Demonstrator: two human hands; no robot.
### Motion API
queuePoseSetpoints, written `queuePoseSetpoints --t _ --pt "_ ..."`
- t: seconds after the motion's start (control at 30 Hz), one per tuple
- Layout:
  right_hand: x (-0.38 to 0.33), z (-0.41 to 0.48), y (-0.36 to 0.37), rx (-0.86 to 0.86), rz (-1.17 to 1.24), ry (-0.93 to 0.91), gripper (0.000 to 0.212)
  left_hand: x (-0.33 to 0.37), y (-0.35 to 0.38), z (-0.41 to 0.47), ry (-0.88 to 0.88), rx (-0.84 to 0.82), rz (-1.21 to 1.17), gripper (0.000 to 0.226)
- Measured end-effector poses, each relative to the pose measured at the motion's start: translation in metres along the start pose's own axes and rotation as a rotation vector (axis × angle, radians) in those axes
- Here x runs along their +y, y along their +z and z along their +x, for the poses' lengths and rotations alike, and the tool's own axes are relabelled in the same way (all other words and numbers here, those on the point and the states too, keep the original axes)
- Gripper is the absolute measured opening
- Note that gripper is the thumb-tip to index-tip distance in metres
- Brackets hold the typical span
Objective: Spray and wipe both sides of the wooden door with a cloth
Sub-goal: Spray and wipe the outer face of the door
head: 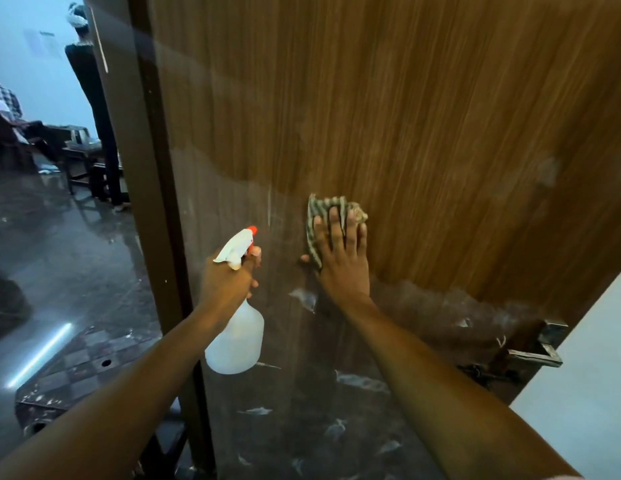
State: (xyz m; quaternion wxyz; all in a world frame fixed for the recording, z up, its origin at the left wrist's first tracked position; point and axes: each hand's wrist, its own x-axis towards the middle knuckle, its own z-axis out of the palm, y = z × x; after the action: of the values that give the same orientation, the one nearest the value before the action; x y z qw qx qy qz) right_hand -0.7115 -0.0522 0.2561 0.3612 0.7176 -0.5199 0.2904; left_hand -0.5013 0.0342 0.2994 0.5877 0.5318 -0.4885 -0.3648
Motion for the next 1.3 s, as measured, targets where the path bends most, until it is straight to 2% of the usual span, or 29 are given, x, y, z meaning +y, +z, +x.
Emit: queuePoseSetpoints --t 0.1,0.23,0.3,0.37,0.4,0.47,0.53,0.6,0.73,0.87,0.93,1.03,1.17,1.23,1.3 --pt "0.003 -0.038 0.019 -0.006 -0.015 -0.028 0.085 -0.002 -0.015 0.004 -0.008 0.008 -0.009 0.015" --pt "0.021 -0.053 0.012 0.048 -0.054 0.303 0.084 -0.008 -0.034 0.011 -0.02 0.029 -0.036 0.023" --pt "0.015 -0.022 -0.004 0.098 -0.032 0.49 0.086 -0.01 -0.042 0.015 -0.016 0.043 -0.012 0.031" --pt "-0.001 0.022 -0.019 0.149 0.008 0.563 0.086 -0.013 -0.046 0.021 -0.014 0.05 -0.011 0.036" --pt "-0.012 0.04 -0.022 0.163 0.014 0.512 0.084 -0.014 -0.048 0.024 -0.017 0.052 -0.016 0.037" --pt "-0.036 0.058 -0.015 0.131 0.001 0.268 0.08 -0.016 -0.052 0.028 -0.029 0.057 -0.02 0.041" --pt "-0.057 0.05 0.002 0.067 -0.035 -0.018 0.078 -0.018 -0.055 0.032 -0.028 0.065 -0.015 0.043" --pt "-0.06 0.022 0.02 0.021 -0.053 -0.177 0.076 -0.021 -0.056 0.032 -0.037 0.065 -0.005 0.044" --pt "-0.033 -0.022 0.029 0.018 -0.12 -0.143 0.094 -0.025 -0.064 0.035 -0.033 0.064 -0.015 0.043" --pt "-0.051 0.026 0.011 0.128 -0.072 0.11 0.079 -0.027 -0.076 0.04 -0.011 0.083 -0.022 0.042" --pt "-0.08 0.066 0.004 0.177 -0.028 0.147 0.078 -0.028 -0.082 0.042 0.001 0.094 -0.022 0.041" --pt "-0.115 0.089 0.013 0.113 -0.055 -0.051 0.074 -0.031 -0.091 0.044 0.028 0.096 -0.015 0.042" --pt "-0.111 0.054 0.027 -0.008 -0.103 -0.316 0.066 -0.037 -0.103 0.04 0.001 0.121 -0.029 0.038" --pt "-0.095 0.036 0.026 0.023 -0.132 -0.369 0.067 -0.038 -0.11 0.037 0.004 0.125 -0.054 0.033" --pt "-0.082 0.047 0.013 0.063 -0.16 -0.329 0.07 -0.036 -0.117 0.036 0.024 0.129 -0.064 0.025"
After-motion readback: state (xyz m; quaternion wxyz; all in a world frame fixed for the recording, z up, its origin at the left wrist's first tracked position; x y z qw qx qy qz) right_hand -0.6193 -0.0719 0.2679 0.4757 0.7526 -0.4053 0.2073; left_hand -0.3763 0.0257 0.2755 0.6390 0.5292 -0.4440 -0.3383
